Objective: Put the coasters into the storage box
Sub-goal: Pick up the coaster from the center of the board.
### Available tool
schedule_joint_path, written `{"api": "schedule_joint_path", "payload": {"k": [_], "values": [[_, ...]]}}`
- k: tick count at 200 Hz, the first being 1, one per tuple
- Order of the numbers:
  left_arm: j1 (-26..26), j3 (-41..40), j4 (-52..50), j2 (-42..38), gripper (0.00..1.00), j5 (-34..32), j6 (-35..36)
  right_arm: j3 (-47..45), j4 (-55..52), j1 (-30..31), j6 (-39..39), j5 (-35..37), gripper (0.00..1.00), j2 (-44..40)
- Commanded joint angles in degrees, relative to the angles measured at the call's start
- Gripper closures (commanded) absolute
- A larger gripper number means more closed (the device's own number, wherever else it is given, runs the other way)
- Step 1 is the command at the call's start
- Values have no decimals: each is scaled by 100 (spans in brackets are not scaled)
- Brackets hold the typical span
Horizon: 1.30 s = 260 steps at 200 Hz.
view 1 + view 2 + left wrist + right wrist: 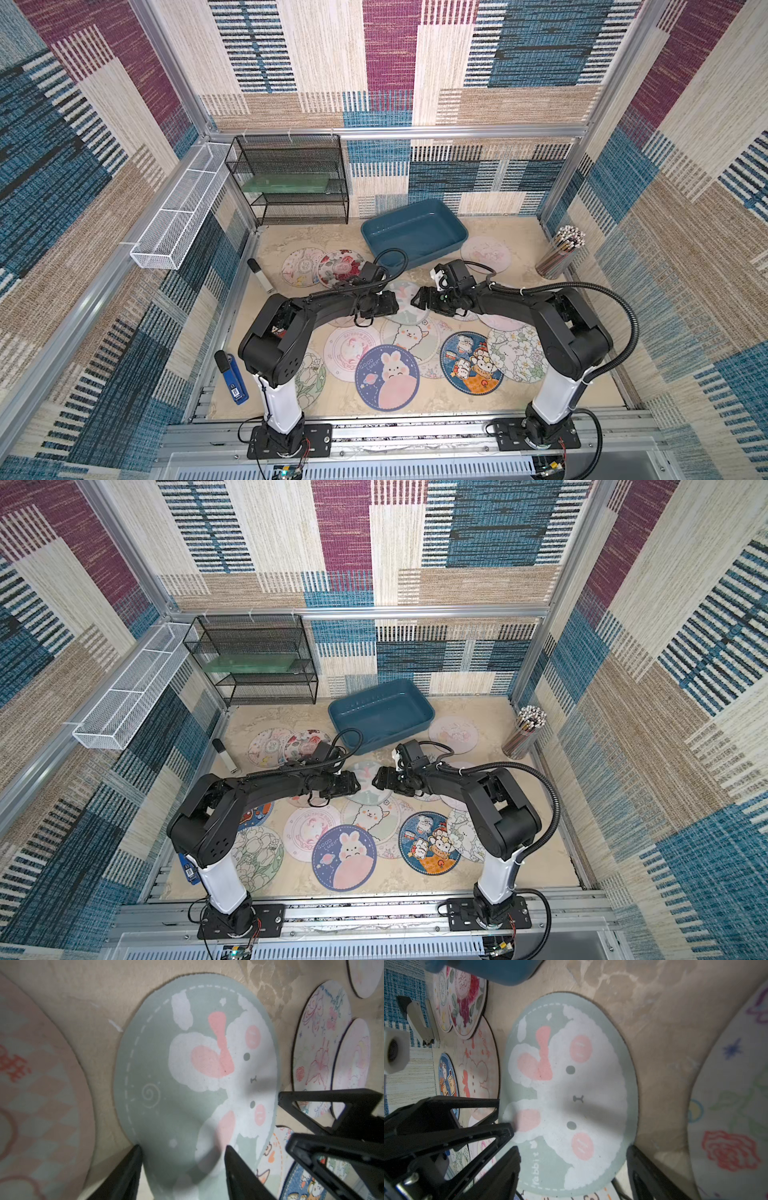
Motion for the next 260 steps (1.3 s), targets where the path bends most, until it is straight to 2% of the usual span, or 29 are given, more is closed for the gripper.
{"api": "schedule_joint_path", "payload": {"k": [1, 29, 72, 126, 172, 260], "values": [[-15, -98, -568, 104, 37, -122, -126, -61, -588, 26, 124, -41, 18, 109], [-37, -153, -578, 60, 38, -182, -149, -69, -604, 0, 119, -6, 19, 85], [-37, -173, -568, -16, 45, -240, -173, -101, -607, -25, 91, -36, 19, 67], [-55, -92, -566, -51, 62, -254, -210, -100, -562, -23, 126, -102, 19, 40], [-72, -83, -580, -89, 72, -293, -216, -94, -517, -2, 132, -129, 18, 7], [-99, 109, -773, -389, 100, -531, -167, -121, -485, -2, 118, -103, 17, -186]]}}
